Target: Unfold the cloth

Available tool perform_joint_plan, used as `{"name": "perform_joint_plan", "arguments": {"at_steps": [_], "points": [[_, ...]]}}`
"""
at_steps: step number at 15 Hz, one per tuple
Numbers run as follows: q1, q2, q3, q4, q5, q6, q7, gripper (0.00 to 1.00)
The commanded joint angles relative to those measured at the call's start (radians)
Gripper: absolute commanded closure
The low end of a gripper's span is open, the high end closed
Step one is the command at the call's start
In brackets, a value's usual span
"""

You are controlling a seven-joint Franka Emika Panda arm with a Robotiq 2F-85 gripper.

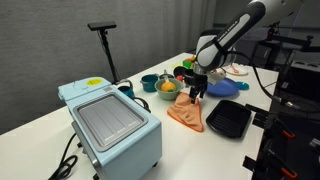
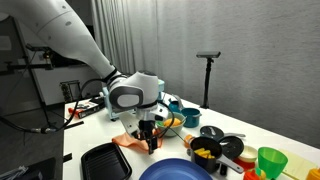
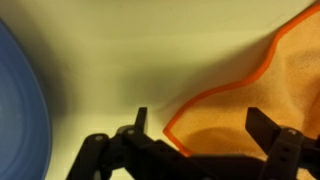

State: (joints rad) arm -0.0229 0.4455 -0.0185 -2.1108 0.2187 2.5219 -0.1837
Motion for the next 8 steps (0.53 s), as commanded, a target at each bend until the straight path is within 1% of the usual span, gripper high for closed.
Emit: {"name": "perform_joint_plan", "arguments": {"at_steps": [1,2,3,4,8], "points": [[-0.009,0.033,0.041,0.042,-0.031,0.054,0.011,0.02],[-0.012,0.038,0.051,0.048,-0.029,0.060,0.008,0.26],[-0.015,0.043,0.061,0.051,-0.027,0.062,0.006,0.27],[-0.017,0.047,0.070,0.054,-0.024,0.060,0.003,0.31],[-0.020,0.043,0.083,0.051,-0.027,0.049,0.000,0.64]]}}
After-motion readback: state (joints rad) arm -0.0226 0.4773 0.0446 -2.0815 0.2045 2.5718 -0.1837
